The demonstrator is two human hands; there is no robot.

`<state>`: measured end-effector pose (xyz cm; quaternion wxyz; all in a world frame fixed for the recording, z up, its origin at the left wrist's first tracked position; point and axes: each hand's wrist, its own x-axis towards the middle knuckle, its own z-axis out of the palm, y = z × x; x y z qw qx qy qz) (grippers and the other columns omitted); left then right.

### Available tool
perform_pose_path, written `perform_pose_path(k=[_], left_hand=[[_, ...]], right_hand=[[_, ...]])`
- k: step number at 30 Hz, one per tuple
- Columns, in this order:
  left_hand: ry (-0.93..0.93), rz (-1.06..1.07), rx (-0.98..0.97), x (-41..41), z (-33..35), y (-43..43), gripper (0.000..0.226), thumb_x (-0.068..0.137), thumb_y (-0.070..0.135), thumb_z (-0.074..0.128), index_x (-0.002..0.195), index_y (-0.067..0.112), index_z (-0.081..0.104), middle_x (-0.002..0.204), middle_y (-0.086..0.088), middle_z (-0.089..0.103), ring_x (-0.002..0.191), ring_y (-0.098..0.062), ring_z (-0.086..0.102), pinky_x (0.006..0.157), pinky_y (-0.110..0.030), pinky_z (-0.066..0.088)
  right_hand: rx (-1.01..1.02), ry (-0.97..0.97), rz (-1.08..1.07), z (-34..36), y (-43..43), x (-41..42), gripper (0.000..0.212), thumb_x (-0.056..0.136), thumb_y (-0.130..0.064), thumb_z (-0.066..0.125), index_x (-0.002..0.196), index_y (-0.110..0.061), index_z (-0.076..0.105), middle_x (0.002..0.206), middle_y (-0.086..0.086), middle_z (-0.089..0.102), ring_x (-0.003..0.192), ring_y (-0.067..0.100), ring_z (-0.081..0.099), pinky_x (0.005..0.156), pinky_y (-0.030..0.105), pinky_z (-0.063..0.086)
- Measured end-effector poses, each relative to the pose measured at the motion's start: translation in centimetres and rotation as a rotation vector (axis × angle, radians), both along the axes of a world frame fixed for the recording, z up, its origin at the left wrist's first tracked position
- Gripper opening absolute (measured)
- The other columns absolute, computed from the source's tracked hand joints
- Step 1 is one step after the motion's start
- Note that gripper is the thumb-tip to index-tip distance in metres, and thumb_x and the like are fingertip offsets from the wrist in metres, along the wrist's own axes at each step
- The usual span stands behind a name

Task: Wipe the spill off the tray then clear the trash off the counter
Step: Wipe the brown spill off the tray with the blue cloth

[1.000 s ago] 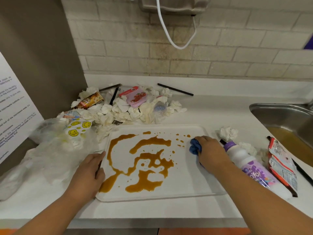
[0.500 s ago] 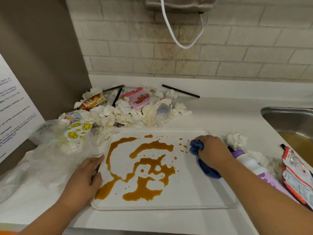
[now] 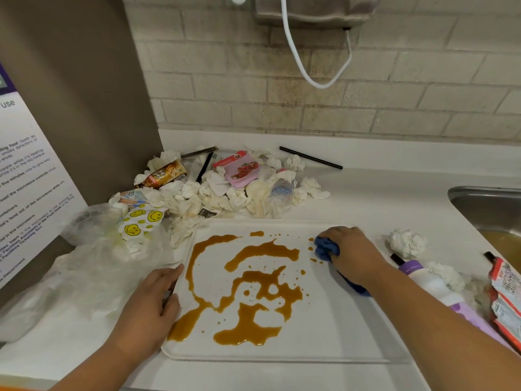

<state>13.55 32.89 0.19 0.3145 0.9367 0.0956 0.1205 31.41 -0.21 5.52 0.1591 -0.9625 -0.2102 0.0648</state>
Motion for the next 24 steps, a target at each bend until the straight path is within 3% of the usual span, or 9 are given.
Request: perform_pose_path(k=[3,5,8,10,13,15,17,21,24], left_hand=[[0.001,0.003,0.005,0.0,0.1,0.0,0.054,0.088,0.004,0.053,0.137,0.024,0.046,0.124,0.010,0.049,0.108,-0.012,0.050,0.092,-0.024,0.040],[0.005,0.008,0.014,0.0,0.1,0.0,0.054,0.088,0.005,0.053,0.137,0.025,0.046,0.123,0.011,0.049,0.107,-0.011,0.049,0.090,-0.023,0.039],[0.011,0.008,0.019,0.0,0.1,-0.1,0.053,0.088,0.005,0.053,0.137,0.025,0.046,0.123,0.011,0.049,0.106,-0.011,0.049,0.089,-0.023,0.039],[0.006,0.006,0.017,0.0,0.1,-0.1,0.053,0.088,0.005,0.053,0.137,0.025,0.047,0.121,0.012,0.048,0.106,-0.011,0.049,0.089,-0.023,0.038],[0.001,0.007,0.010,0.1,0.1,-0.1,0.053,0.088,0.004,0.053,0.137,0.024,0.048,0.119,0.014,0.048,0.106,-0.011,0.049,0.089,-0.022,0.038],[0.004,0.014,0.008,0.1,0.1,-0.1,0.053,0.088,0.004,0.053,0.137,0.024,0.048,0.120,0.013,0.048,0.106,-0.011,0.049,0.089,-0.022,0.038],[0.003,0.023,0.007,0.1,0.1,-0.2,0.053,0.087,0.004,0.054,0.137,0.023,0.048,0.122,0.010,0.050,0.106,-0.012,0.049,0.090,-0.023,0.038],[-0.006,0.031,0.004,0.1,0.1,-0.3,0.053,0.087,0.002,0.053,0.137,0.020,0.049,0.126,0.006,0.052,0.109,-0.014,0.049,0.093,-0.024,0.037],[-0.003,0.033,0.006,0.1,0.2,-0.4,0.053,0.087,0.002,0.053,0.137,0.019,0.048,0.125,0.008,0.050,0.110,-0.012,0.047,0.094,-0.023,0.036]], right_hand=[[0.016,0.031,-0.051,0.7,-0.5,0.9,0.033,0.082,0.003,0.051,0.111,-0.003,0.066,0.112,0.014,0.064,0.107,0.030,0.059,0.086,0.034,0.047],[-0.017,0.004,-0.082,0.5,-0.3,1.3,0.029,0.084,-0.004,0.052,0.107,-0.014,0.067,0.114,0.005,0.063,0.105,0.022,0.058,0.088,0.027,0.044],[-0.062,-0.058,0.042,-0.2,0.8,0.8,0.025,0.085,-0.001,0.050,0.105,-0.002,0.065,0.114,0.008,0.062,0.104,0.020,0.057,0.090,0.022,0.039],[-0.047,0.024,0.064,0.6,0.3,0.9,0.029,0.084,0.001,0.051,0.110,0.003,0.064,0.115,0.012,0.063,0.107,0.025,0.058,0.093,0.028,0.042],[0.017,0.060,-0.005,1.1,-0.7,1.5,0.037,0.085,-0.002,0.052,0.117,-0.017,0.066,0.118,0.002,0.061,0.111,0.021,0.055,0.093,0.029,0.043],[0.002,-0.029,0.002,0.4,-0.2,1.2,0.039,0.085,-0.006,0.054,0.119,-0.023,0.063,0.121,0.001,0.057,0.113,0.020,0.052,0.095,0.030,0.042],[-0.001,-0.079,0.073,-0.4,0.1,0.7,0.038,0.086,-0.008,0.055,0.119,-0.024,0.062,0.122,-0.001,0.055,0.114,0.017,0.049,0.096,0.030,0.040],[0.066,0.082,0.077,1.1,-0.9,0.7,0.040,0.084,-0.002,0.054,0.113,-0.026,0.067,0.117,-0.005,0.059,0.111,0.013,0.052,0.093,0.022,0.039],[0.043,0.045,0.054,1.3,0.1,0.1,0.036,0.080,0.006,0.051,0.108,-0.007,0.069,0.114,0.009,0.062,0.109,0.025,0.056,0.092,0.031,0.045]])
